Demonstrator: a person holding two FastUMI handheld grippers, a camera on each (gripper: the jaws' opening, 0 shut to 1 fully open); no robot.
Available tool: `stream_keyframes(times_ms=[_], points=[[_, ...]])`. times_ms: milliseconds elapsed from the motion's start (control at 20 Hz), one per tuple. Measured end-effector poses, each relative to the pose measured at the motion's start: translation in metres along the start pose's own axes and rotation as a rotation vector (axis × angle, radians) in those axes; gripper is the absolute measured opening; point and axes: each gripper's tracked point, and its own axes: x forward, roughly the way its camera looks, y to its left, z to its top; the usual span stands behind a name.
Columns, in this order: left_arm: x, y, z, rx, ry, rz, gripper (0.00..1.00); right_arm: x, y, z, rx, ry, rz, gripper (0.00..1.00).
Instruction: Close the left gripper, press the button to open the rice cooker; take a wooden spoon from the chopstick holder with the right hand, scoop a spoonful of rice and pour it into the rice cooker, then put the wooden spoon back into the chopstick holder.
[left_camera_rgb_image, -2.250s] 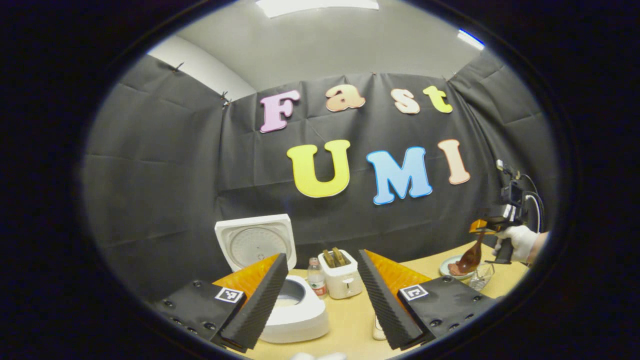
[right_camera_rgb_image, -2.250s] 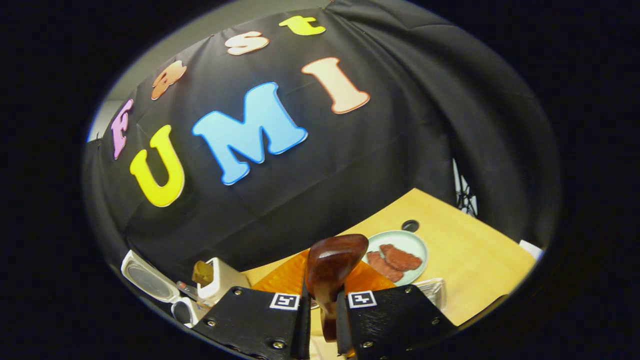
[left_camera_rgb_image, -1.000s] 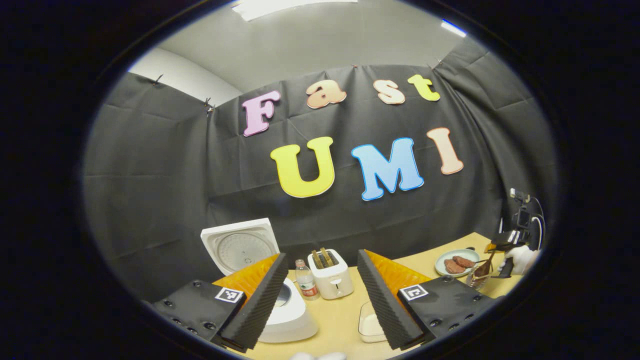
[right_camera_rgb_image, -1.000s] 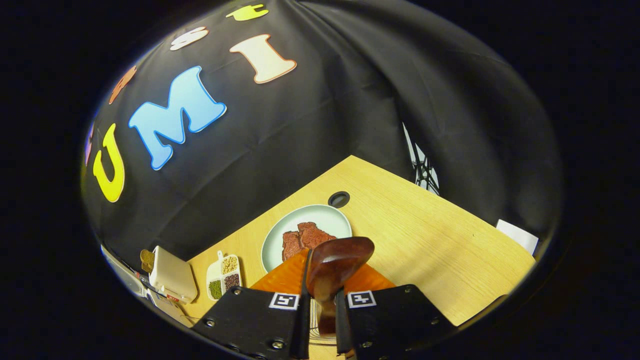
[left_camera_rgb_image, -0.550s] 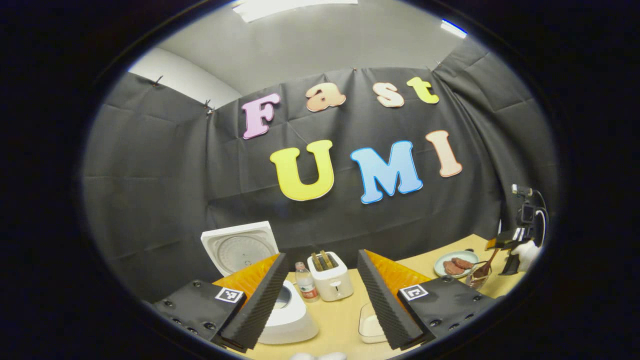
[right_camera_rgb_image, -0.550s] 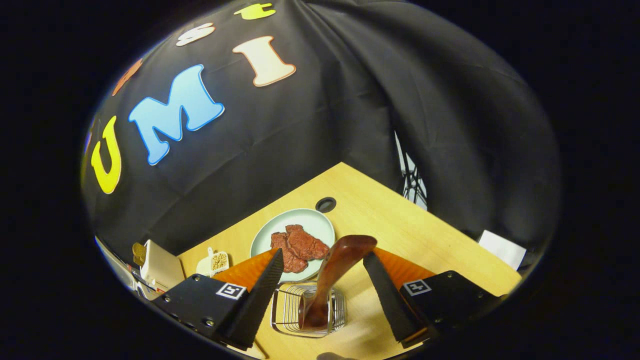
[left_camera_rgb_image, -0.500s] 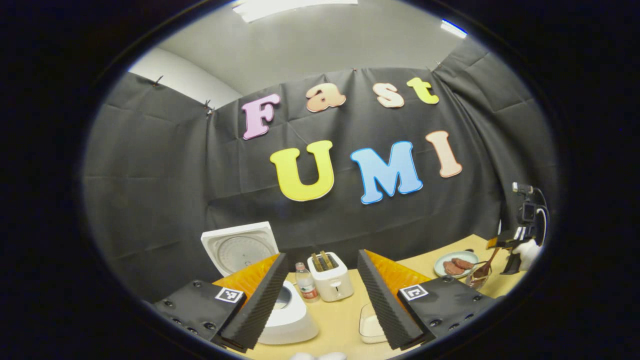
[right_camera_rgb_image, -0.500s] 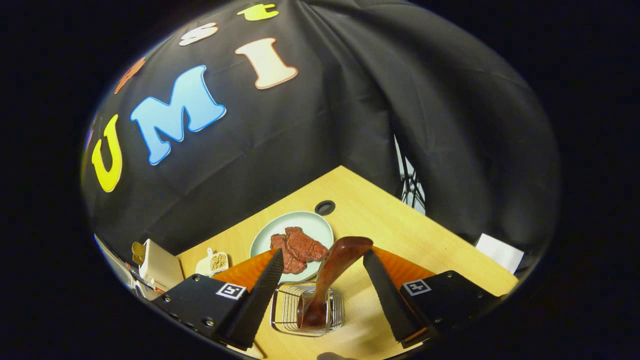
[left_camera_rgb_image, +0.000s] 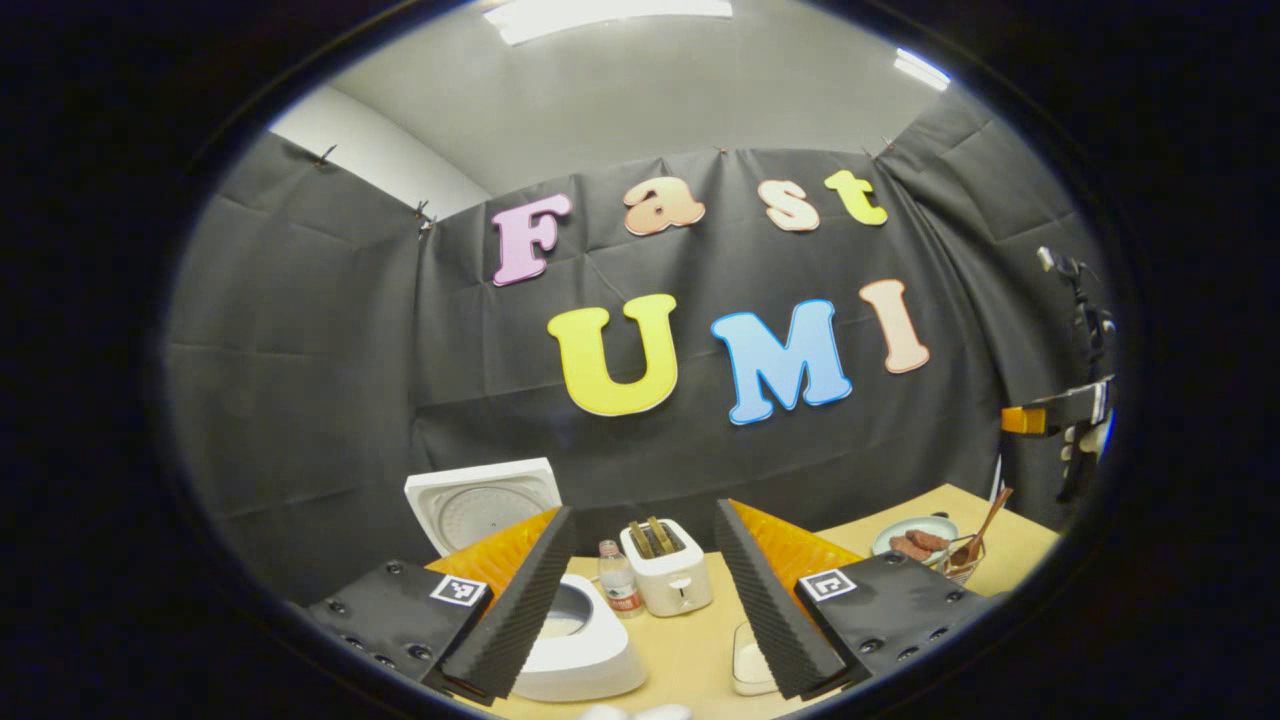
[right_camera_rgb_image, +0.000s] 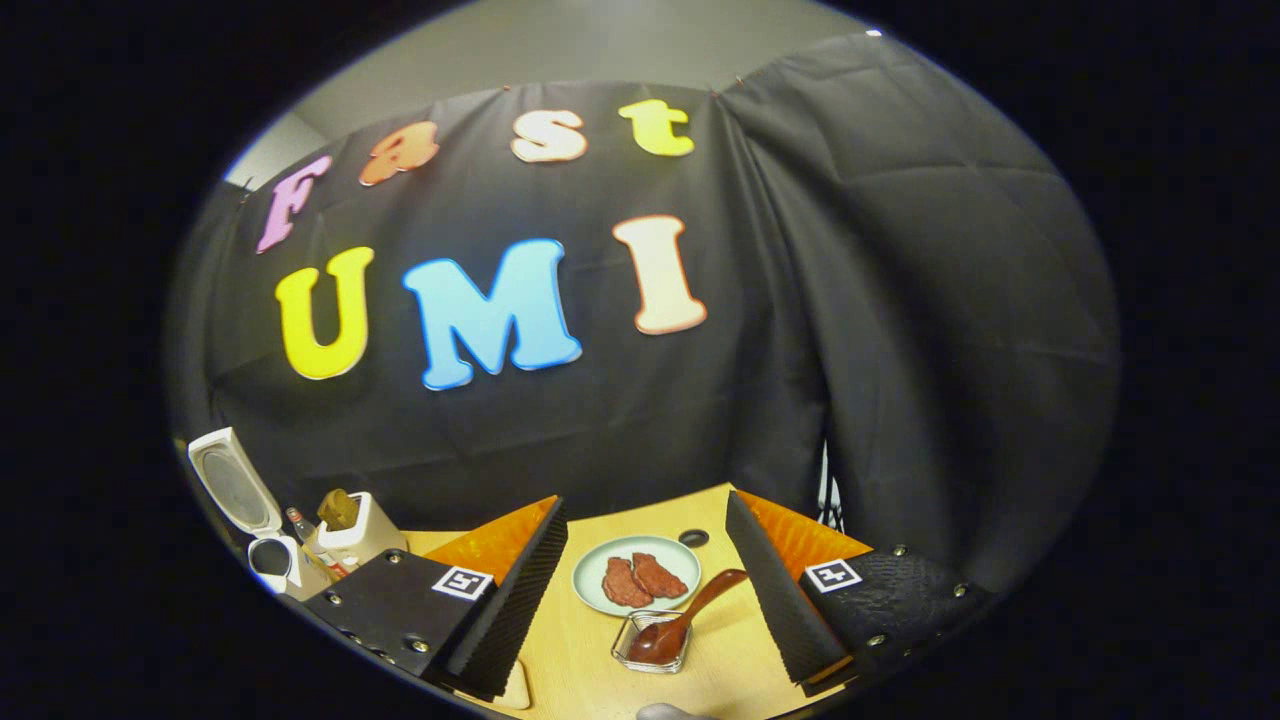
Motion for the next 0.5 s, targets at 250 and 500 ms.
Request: stream_keyframes(times_ms=[250,500], points=[[0.021,0.032,0.013,-0.025,-0.018,0.023,0.98,-0.065,0.073,0.028,-0.081,-0.08,0.118,0.98],[0.037,0.057,0.024,-0.059,-0.033,0.041,0.99,-0.097,0.114,0.011,-0.068,-0.032,0.19,0.97]])
